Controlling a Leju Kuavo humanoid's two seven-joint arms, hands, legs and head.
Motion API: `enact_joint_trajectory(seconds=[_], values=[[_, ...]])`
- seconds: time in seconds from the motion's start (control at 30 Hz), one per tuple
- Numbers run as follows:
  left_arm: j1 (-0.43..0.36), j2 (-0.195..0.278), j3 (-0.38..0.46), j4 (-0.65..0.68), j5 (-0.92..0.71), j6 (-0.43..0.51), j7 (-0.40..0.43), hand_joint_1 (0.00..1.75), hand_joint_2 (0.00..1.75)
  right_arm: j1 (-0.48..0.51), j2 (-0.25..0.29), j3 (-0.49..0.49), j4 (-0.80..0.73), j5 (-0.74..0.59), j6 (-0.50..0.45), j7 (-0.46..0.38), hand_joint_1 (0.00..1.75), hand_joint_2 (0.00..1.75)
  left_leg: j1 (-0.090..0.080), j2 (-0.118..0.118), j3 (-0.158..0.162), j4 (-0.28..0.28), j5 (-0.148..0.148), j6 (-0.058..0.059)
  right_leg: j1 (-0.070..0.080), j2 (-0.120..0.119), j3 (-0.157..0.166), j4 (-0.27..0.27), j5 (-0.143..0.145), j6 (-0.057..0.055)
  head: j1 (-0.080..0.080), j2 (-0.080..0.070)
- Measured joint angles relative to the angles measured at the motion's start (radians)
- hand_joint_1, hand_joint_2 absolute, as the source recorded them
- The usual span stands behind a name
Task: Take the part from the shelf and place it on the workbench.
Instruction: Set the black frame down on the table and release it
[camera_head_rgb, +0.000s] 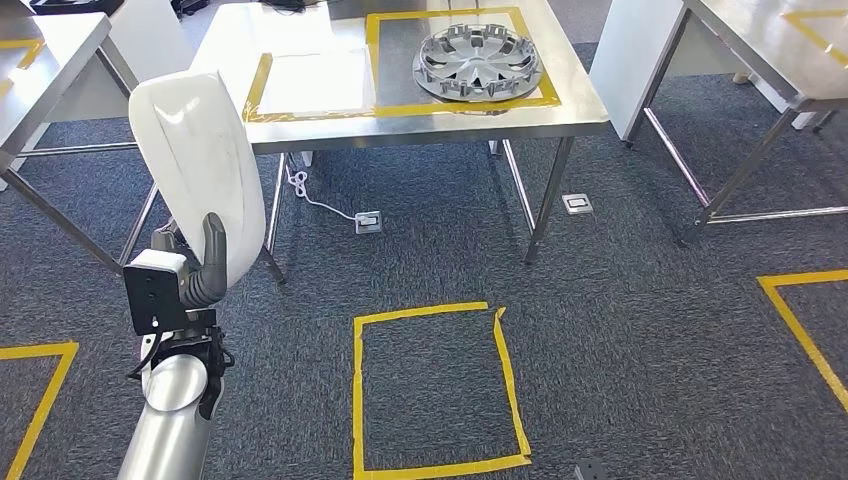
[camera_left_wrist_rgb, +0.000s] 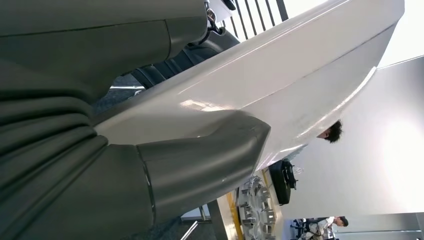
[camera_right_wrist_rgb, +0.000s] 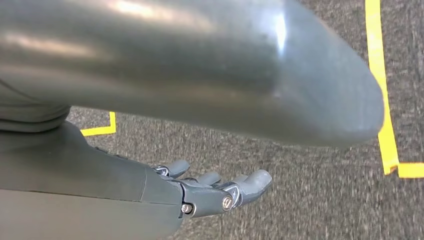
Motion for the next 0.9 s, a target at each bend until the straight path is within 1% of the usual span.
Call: enact_joint_trajectory(seconds=[0.03, 0.07, 0.1, 0.13, 0.17, 0.2, 0.27, 0.3, 0.33, 0.37, 0.4, 0.43, 0.47, 0.5, 0.53, 0.57, 0.6, 0.63, 0.67, 0.7, 0.73, 0.8, 0.83, 0.87, 0.9], values=[[0.001, 0.000, 0.000, 0.000, 0.000, 0.000, 0.000, 1.75, 1.75, 0.001, 0.000, 0.000, 0.000, 0.000, 0.000, 0.000, 0.00, 0.00, 0.000, 0.000, -0.002, -0.019, 0.032, 0.001, 0.000, 0.001, 0.009, 0.000, -0.007, 0.001, 0.000, 0.000], [0.002, 0.000, 0.000, 0.000, 0.000, 0.000, 0.001, 1.75, 1.75, 0.001, 0.000, 0.000, 0.000, 0.000, 0.000, 0.000, 0.00, 0.00, 0.000, 0.001, 0.014, -0.075, 0.079, 0.003, 0.000, 0.002, 0.020, 0.000, -0.014, 0.003, 0.000, 0.000], [0.001, 0.001, 0.000, 0.000, 0.000, 0.000, 0.001, 1.75, 1.75, 0.001, 0.000, 0.000, 0.000, 0.000, 0.000, 0.000, 0.00, 0.00, 0.000, 0.001, 0.039, -0.148, 0.125, 0.007, 0.000, 0.003, 0.029, 0.000, -0.021, 0.006, 0.000, 0.000], [0.001, 0.001, 0.000, 0.000, 0.000, 0.000, 0.001, 1.75, 1.75, 0.000, 0.000, 0.000, 0.000, 0.001, 0.000, 0.000, 0.00, 0.00, -0.002, 0.002, 0.066, -0.213, 0.153, 0.011, 0.002, 0.004, 0.036, 0.002, -0.029, 0.011, -0.001, 0.000], [0.001, 0.001, 0.000, 0.000, 0.000, 0.000, 0.001, 1.75, 1.75, 0.000, 0.000, 0.000, 0.000, 0.002, 0.000, 0.000, 0.00, 0.00, -0.003, 0.002, 0.085, -0.257, 0.166, 0.016, 0.004, 0.004, 0.039, 0.002, -0.036, 0.016, 0.000, 0.000], [0.001, 0.001, 0.000, -0.001, 0.000, 0.000, 0.001, 1.75, 1.75, -0.001, 0.000, 0.000, 0.000, 0.003, 0.000, 0.000, 0.00, 0.00, -0.004, 0.001, 0.095, -0.278, 0.165, 0.021, 0.005, 0.005, 0.040, 0.002, -0.040, 0.021, 0.000, 0.000], [0.003, 0.003, 0.001, -0.002, 0.000, -0.001, 0.001, 1.75, 1.75, -0.003, 0.000, 0.000, 0.000, 0.006, 0.000, 0.000, 0.00, 0.00, -0.005, -0.001, 0.099, -0.282, 0.156, 0.033, 0.006, 0.004, 0.042, 0.002, -0.046, 0.033, 0.002, 0.000], [0.003, 0.003, 0.001, -0.002, 0.000, -0.001, 0.001, 1.75, 1.75, -0.003, 0.000, 0.000, 0.000, 0.007, 0.000, 0.000, 0.00, 0.00, -0.004, -0.001, 0.104, -0.284, 0.154, 0.040, 0.005, 0.002, 0.042, 0.009, -0.050, 0.039, 0.003, 0.000], [0.003, 0.004, 0.002, -0.003, 0.000, -0.001, 0.000, 1.75, 1.75, -0.003, 0.000, 0.000, 0.000, 0.006, 0.000, 0.000, 0.00, 0.00, -0.002, -0.001, 0.109, -0.288, 0.151, 0.046, 0.004, 0.001, 0.033, 0.031, -0.060, 0.046, 0.005, 0.000], [0.004, 0.004, 0.002, -0.003, 0.000, -0.001, 0.000, 1.75, 1.75, -0.003, 0.000, 0.000, 0.000, 0.006, 0.000, 0.000, 0.00, 0.00, 0.000, -0.001, 0.116, -0.291, 0.149, 0.052, 0.003, 0.000, 0.012, 0.073, -0.079, 0.052, 0.006, 0.000], [0.004, 0.004, 0.002, -0.004, 0.000, -0.001, -0.001, 1.75, 1.75, -0.003, 0.000, -0.001, 0.000, 0.006, 0.000, 0.001, 0.00, 0.00, 0.000, 0.000, 0.120, -0.292, 0.145, 0.056, 0.001, -0.001, -0.022, 0.133, -0.102, 0.057, 0.008, 0.000], [0.006, 0.004, 0.002, -0.004, 0.000, -0.002, -0.001, 1.75, 1.75, -0.003, 0.001, -0.001, 0.000, 0.008, 0.000, 0.002, 0.00, 0.00, 0.000, 0.000, 0.123, -0.292, 0.140, 0.058, 0.000, -0.001, -0.065, 0.202, -0.127, 0.061, 0.009, 0.000], [0.010, 0.005, 0.003, -0.006, 0.000, -0.002, 0.000, 1.75, 1.75, -0.001, 0.001, -0.001, 0.000, 0.011, 0.000, 0.004, 0.00, 0.00, 0.000, 0.000, 0.127, -0.292, 0.135, 0.059, -0.002, -0.001, -0.106, 0.260, -0.141, 0.063, 0.009, 0.000], [0.017, 0.005, 0.003, -0.009, 0.000, -0.003, 0.000, 1.75, 1.75, 0.001, 0.001, -0.001, 0.000, 0.016, 0.000, 0.006, 0.00, 0.00, 0.000, -0.001, 0.132, -0.291, 0.130, 0.058, -0.002, -0.001, -0.133, 0.289, -0.136, 0.065, 0.009, 0.000], [0.026, 0.006, 0.004, -0.015, 0.001, -0.004, 0.000, 1.75, 1.75, 0.002, 0.001, -0.001, 0.000, 0.021, 0.000, 0.007, 0.00, 0.00, 0.000, -0.002, 0.139, -0.291, 0.124, 0.056, -0.003, -0.001, -0.142, 0.281, -0.111, 0.065, 0.009, 0.000], [0.037, 0.008, 0.008, -0.021, 0.004, -0.004, -0.001, 1.75, 1.75, 0.003, 0.001, 0.000, 0.000, 0.027, 0.000, 0.007, 0.00, 0.00, 0.000, -0.002, 0.148, -0.291, 0.117, 0.053, -0.004, -0.001, -0.131, 0.233, -0.067, 0.064, 0.009, 0.000], [0.047, 0.011, 0.012, -0.027, 0.012, -0.004, -0.006, 1.75, 1.75, 0.004, 0.001, 0.000, 0.000, 0.035, 0.000, 0.005, 0.00, 0.00, 0.001, -0.002, 0.157, -0.290, 0.109, 0.049, -0.005, -0.001, -0.106, 0.160, -0.019, 0.062, 0.009, 0.000], [0.057, 0.015, 0.019, -0.032, 0.022, -0.004, -0.012, 1.75, 1.75, 0.004, 0.001, 0.002, 0.000, 0.043, 0.001, 0.003, 0.00, 0.00, -0.001, -0.002, 0.164, -0.289, 0.101, 0.044, -0.004, -0.001, -0.078, 0.094, 0.013, 0.058, 0.009, 0.000], [0.069, 0.021, 0.027, -0.038, 0.034, -0.004, -0.020, 1.75, 1.75, 0.003, 0.001, 0.004, 0.000, 0.053, 0.003, 0.001, 0.00, 0.00, -0.003, -0.001, 0.168, -0.289, 0.093, 0.038, -0.003, -0.001, -0.055, 0.045, 0.030, 0.053, 0.009, 0.000], [0.082, 0.028, 0.035, -0.046, 0.045, -0.004, -0.028, 1.75, 1.75, 0.002, 0.002, 0.008, 0.000, 0.062, 0.005, 0.000, 0.00, 0.00, -0.004, -0.001, 0.169, -0.290, 0.088, 0.033, -0.001, -0.001, -0.043, 0.021, 0.029, 0.047, 0.008, 0.000], [0.097, 0.034, 0.044, -0.055, 0.054, -0.003, -0.033, 1.75, 1.75, 0.001, 0.002, 0.012, 0.000, 0.071, 0.007, 0.000, 0.00, 0.00, -0.005, 0.000, 0.171, -0.292, 0.085, 0.026, 0.002, 0.000, -0.038, 0.017, 0.020, 0.040, 0.008, 0.000], [0.128, 0.045, 0.062, -0.080, 0.069, -0.003, -0.037, 1.75, 1.75, -0.001, 0.002, 0.020, 0.000, 0.085, 0.010, 0.000, 0.00, 0.00, -0.002, 0.001, 0.179, -0.294, 0.080, 0.014, 0.001, 0.001, -0.031, 0.011, 0.015, 0.025, 0.007, 0.000], [0.140, 0.049, 0.070, -0.093, 0.074, -0.003, -0.038, 1.75, 1.75, -0.002, 0.002, 0.024, 0.000, 0.089, 0.011, 0.000, 0.00, 0.00, -0.002, 0.001, 0.176, -0.281, 0.071, 0.008, 0.000, 0.001, -0.024, 0.007, 0.013, 0.018, 0.005, 0.000], [0.150, 0.053, 0.078, -0.104, 0.078, -0.004, -0.038, 1.75, 1.75, -0.003, 0.002, 0.028, 0.000, 0.091, 0.011, 0.000, 0.00, 0.00, -0.001, 0.001, 0.161, -0.248, 0.055, 0.003, -0.002, 0.000, -0.017, 0.004, 0.010, 0.011, 0.004, 0.000], [0.160, 0.056, 0.085, -0.113, 0.080, -0.005, -0.039, 1.75, 1.75, -0.005, 0.002, 0.031, 0.000, 0.091, 0.011, 0.000, 0.00, 0.00, 0.000, 0.001, 0.132, -0.194, 0.032, 0.000, -0.002, -0.002, -0.010, 0.002, 0.006, 0.005, 0.002, 0.000]])
